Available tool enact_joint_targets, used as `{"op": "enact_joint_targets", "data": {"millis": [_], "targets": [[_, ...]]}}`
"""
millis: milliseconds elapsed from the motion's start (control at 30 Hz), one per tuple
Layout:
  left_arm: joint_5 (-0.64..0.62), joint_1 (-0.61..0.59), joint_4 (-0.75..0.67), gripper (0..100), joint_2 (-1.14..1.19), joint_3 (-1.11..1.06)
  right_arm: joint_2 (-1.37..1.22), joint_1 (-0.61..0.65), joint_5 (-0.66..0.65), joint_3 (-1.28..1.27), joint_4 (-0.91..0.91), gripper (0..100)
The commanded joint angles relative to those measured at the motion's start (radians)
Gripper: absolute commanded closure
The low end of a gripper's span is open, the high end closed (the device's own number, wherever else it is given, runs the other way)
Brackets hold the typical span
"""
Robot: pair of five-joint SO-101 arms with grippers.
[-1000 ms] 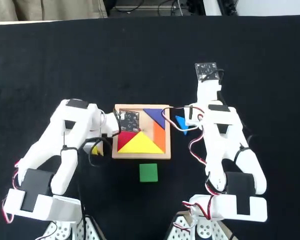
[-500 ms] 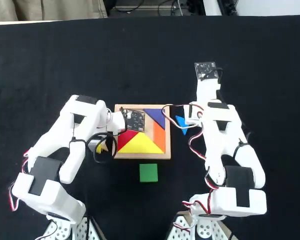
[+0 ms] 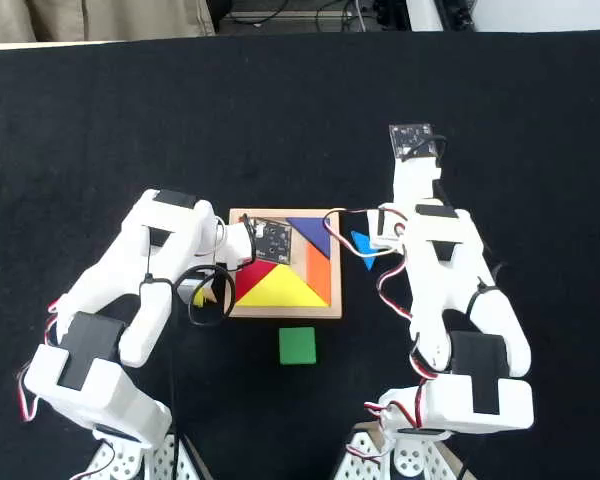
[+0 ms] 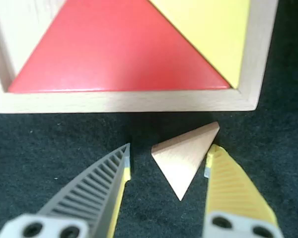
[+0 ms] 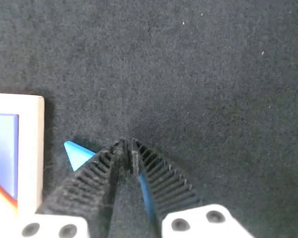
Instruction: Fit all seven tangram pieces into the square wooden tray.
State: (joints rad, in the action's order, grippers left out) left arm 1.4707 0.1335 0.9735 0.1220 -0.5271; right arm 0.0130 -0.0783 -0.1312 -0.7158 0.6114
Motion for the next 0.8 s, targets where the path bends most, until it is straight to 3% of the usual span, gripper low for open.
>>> {"op": "enact_joint_targets", "data": {"millis": [0,167,333,500,600,767], "targets": [[0.213,-0.015,-0.011,78,-0.011,0.010,0.004,0.009,-0.002,0.053,0.009,98.3],[0.213,-0.013,-0.009,88,-0.011,0.010,0.004,0.009,-0.002,0.053,0.009,98.3],[0.209,-0.010,-0.009,88,-0.011,0.010,0.004,0.009,-0.002,0.053,0.009,98.3],[0.040,-0.004,0.000,88,-0.014,0.081,0.004,0.009,-0.002,0.054,0.009,98.3],[-0.054,-0.005,0.118,88,-0.014,0.183,0.004,0.009,-0.002,0.054,0.009,98.3],[-0.121,0.024,0.454,88,-0.063,0.390,0.004,0.009,0.000,0.054,0.009,98.3]]}}
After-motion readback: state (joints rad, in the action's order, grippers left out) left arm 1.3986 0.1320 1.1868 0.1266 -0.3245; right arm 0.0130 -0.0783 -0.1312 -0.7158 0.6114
